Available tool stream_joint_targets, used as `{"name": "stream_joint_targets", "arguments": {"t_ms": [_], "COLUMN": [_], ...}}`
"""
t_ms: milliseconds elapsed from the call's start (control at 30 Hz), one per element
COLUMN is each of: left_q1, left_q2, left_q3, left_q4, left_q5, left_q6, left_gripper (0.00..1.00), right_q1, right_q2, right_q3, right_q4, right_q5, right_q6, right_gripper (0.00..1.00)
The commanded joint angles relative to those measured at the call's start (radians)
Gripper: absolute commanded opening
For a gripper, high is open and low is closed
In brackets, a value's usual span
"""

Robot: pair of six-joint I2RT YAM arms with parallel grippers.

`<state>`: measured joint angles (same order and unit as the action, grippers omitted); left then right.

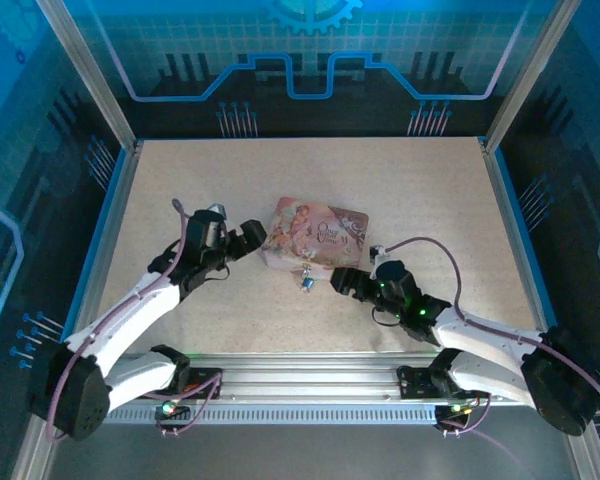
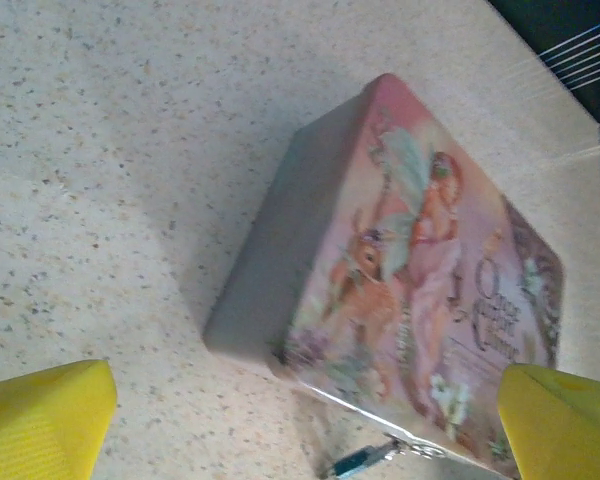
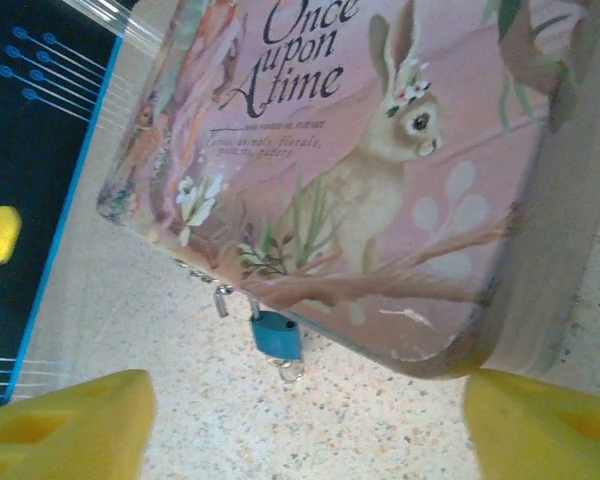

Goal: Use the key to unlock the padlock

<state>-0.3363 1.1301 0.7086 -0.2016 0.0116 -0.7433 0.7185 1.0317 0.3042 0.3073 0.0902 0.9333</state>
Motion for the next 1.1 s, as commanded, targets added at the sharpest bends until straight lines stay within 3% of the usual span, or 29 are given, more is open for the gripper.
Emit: {"name": "stream_joint_targets", "arguments": {"t_ms": [0,200,500,733,1067], "left_q1": [0.053,0.057,0.056,0.049,0.010], "left_q2": [0.125,0.295,0.433,0.491,0.461], "left_q3": [0.080,0.150,0.186,0.166,0.074], "left_q4": [0.036,0.134,0.167,0.159,0.176], "left_q5": [0.154,0.266,0.305,0.320,0.264], "left_q6": [0.123,0.157,0.150,0.146,0.118], "left_gripper": [0.99,0.97,0.87,0.70,0.62], "right_q1": [-0.016,-0.023,-0.024,-0.035,-0.078], "right_q2": [-0.020,0.027,0.082,0.103,0.150], "right_q3": [-0.020,-0.007,0.019,0.024,0.042], "right_q4": [0.005,0.072,0.117,0.128,0.154], "right_q5": [-0.088,-0.174,-0.201,-0.206,-0.245], "right_q6": [-0.047,-0.044,-0.037,-0.049,-0.078], "right_gripper": [1.00,1.00,1.00,1.00,1.00]}}
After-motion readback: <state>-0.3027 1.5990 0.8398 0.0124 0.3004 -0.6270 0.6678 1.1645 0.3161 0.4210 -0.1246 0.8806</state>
